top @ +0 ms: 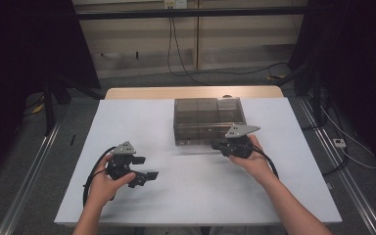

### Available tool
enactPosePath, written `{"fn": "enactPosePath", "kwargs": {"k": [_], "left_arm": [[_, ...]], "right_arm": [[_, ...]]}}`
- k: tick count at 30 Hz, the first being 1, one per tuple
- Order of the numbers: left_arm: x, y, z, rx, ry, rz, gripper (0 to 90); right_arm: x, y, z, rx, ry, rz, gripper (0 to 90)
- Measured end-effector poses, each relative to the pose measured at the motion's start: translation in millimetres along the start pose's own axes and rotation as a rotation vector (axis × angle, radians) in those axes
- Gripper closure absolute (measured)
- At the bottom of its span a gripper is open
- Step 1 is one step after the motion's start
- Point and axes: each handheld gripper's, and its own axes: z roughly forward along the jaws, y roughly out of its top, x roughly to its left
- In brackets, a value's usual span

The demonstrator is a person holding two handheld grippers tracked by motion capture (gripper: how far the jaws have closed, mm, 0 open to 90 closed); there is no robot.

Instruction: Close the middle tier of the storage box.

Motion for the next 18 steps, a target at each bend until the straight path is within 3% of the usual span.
{"fn": "enactPosePath", "kwargs": {"k": [18], "left_arm": [[1.3, 0.1, -0.8, 0.001, 0.002, 0.003, 17.6]], "right_arm": [[-3.4, -1.2, 4.3, -0.003, -0.015, 0.016, 90.0]]}}
